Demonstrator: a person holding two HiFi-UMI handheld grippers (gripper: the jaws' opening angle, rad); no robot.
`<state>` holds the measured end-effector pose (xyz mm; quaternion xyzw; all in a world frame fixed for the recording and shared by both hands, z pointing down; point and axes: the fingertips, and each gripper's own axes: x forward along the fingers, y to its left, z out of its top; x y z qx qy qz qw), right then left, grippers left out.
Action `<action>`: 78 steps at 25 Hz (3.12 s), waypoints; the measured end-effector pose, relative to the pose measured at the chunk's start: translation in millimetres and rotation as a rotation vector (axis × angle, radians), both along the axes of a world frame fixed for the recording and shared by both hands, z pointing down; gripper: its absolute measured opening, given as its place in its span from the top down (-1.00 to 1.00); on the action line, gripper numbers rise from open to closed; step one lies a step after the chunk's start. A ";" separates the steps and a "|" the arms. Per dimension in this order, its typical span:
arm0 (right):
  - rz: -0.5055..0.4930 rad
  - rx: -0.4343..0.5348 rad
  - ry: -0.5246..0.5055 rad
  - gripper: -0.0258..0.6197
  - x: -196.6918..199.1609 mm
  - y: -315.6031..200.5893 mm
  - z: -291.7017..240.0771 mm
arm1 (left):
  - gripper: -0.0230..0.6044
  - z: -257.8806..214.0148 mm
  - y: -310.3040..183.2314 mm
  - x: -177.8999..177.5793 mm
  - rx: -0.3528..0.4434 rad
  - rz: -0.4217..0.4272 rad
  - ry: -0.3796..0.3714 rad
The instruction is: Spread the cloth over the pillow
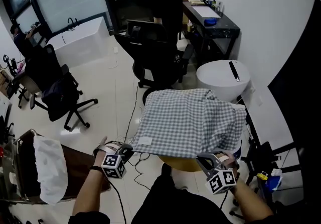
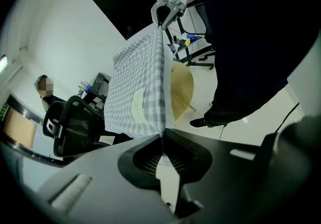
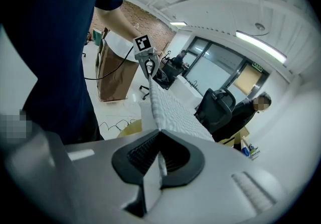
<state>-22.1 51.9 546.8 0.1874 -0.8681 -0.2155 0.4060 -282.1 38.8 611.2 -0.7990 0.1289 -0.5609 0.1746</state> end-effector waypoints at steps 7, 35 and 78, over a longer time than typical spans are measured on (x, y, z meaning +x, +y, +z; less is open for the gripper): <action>0.042 -0.103 0.036 0.89 -0.6 -5.3 54.0 | 0.89 48.4 3.2 2.7 -0.147 -0.048 0.036; 0.549 -0.119 -0.199 0.53 163.9 -30.9 27.2 | 0.53 -80.4 -35.5 256.9 0.003 0.273 0.296; 0.490 -0.194 -0.375 0.51 264.2 -106.1 14.4 | 0.91 -106.3 -183.0 388.9 0.075 -0.170 0.388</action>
